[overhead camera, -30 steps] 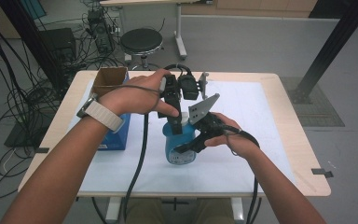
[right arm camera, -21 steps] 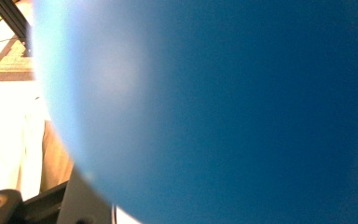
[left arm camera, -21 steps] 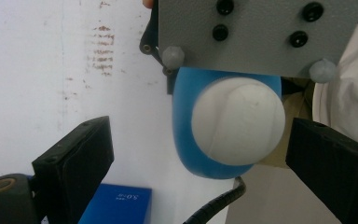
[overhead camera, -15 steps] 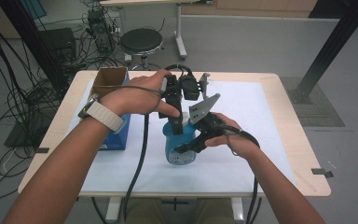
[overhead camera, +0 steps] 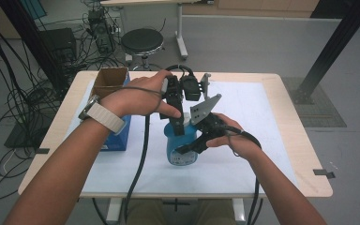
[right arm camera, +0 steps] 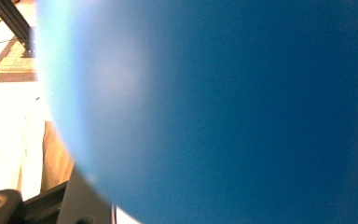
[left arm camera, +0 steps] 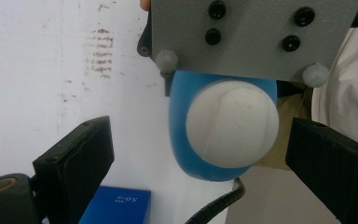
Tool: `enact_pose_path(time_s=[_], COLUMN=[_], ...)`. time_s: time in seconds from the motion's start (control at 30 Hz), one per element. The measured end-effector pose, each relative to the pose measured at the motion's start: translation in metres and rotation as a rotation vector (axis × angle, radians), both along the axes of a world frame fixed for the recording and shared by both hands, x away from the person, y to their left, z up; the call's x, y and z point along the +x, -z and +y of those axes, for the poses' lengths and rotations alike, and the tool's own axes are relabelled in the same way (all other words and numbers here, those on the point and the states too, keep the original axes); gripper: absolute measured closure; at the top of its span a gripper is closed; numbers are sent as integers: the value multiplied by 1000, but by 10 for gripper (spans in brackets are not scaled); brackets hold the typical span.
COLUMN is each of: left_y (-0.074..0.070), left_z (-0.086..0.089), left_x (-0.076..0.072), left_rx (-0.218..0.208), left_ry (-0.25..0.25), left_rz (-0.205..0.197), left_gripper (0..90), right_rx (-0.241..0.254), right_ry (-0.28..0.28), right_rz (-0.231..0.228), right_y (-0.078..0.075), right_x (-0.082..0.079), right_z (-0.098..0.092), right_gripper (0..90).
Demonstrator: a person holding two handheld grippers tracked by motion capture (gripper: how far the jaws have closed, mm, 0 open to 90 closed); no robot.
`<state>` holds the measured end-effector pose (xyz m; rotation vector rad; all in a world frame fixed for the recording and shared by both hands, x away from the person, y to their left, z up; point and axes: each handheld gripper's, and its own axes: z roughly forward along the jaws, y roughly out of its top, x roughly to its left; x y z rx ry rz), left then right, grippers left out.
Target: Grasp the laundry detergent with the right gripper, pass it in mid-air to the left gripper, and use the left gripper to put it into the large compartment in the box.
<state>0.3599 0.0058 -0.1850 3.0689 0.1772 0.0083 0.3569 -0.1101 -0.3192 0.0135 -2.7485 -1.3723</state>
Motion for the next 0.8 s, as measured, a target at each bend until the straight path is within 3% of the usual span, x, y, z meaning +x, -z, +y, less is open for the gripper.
enact_pose_path(time_s=[0.8], left_y=[-2], left_z=[3], left_x=[-1], left_rx=[-3], left_ry=[-7], left_rz=[0], left_gripper=[82], right_rx=[-3], right_ry=[-1], right_rz=[0], right_y=[-2], right_x=[0], right_z=[1], right_gripper=[429])
